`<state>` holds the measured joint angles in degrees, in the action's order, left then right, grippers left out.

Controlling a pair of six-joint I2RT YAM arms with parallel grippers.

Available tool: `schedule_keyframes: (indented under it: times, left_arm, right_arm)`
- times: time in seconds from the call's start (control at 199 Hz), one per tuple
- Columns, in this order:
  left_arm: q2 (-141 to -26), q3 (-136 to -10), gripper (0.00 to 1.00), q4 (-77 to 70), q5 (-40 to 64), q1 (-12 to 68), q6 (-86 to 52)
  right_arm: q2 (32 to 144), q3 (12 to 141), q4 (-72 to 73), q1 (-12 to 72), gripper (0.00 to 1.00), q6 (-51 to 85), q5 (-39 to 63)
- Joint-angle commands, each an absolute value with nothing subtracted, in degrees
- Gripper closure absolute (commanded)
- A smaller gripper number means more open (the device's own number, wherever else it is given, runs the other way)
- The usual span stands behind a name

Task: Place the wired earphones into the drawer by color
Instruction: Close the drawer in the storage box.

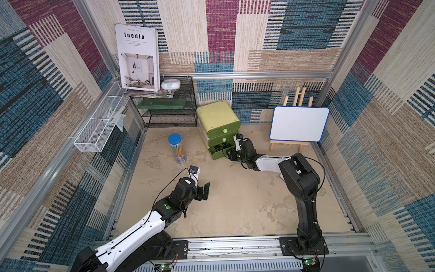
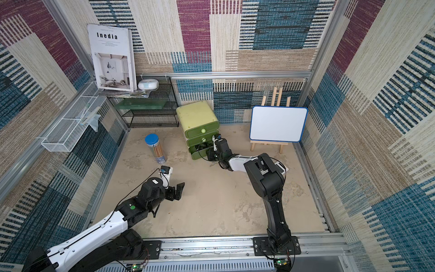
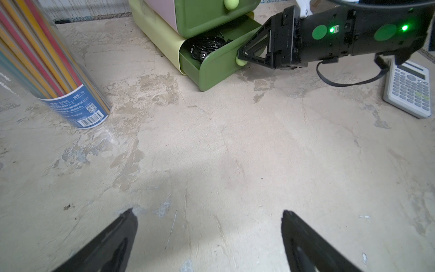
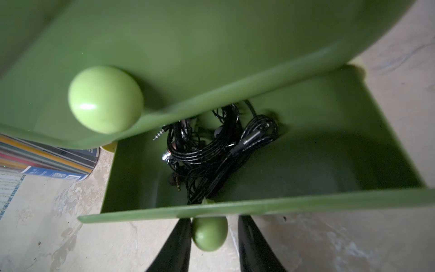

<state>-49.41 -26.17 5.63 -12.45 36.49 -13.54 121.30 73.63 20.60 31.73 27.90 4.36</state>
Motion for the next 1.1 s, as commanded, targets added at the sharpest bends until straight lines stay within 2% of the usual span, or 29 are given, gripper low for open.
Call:
schedule_keyframes:
  times: [0.0, 1.093]
  left_arm:
    - [-49.1, -26.0, 0.01, 4.7, -13.3, 36.4, -13.3]
    - [-49.5, -25.7, 0.01, 4.0, -13.1, 36.4, -13.4]
  right_arm:
    - [122.1, 74.4, 22.9, 31.7, 0.62, 28.7, 3.0]
    - [128.2, 79.6, 30.3, 31.7, 0.61, 35.0, -0.3]
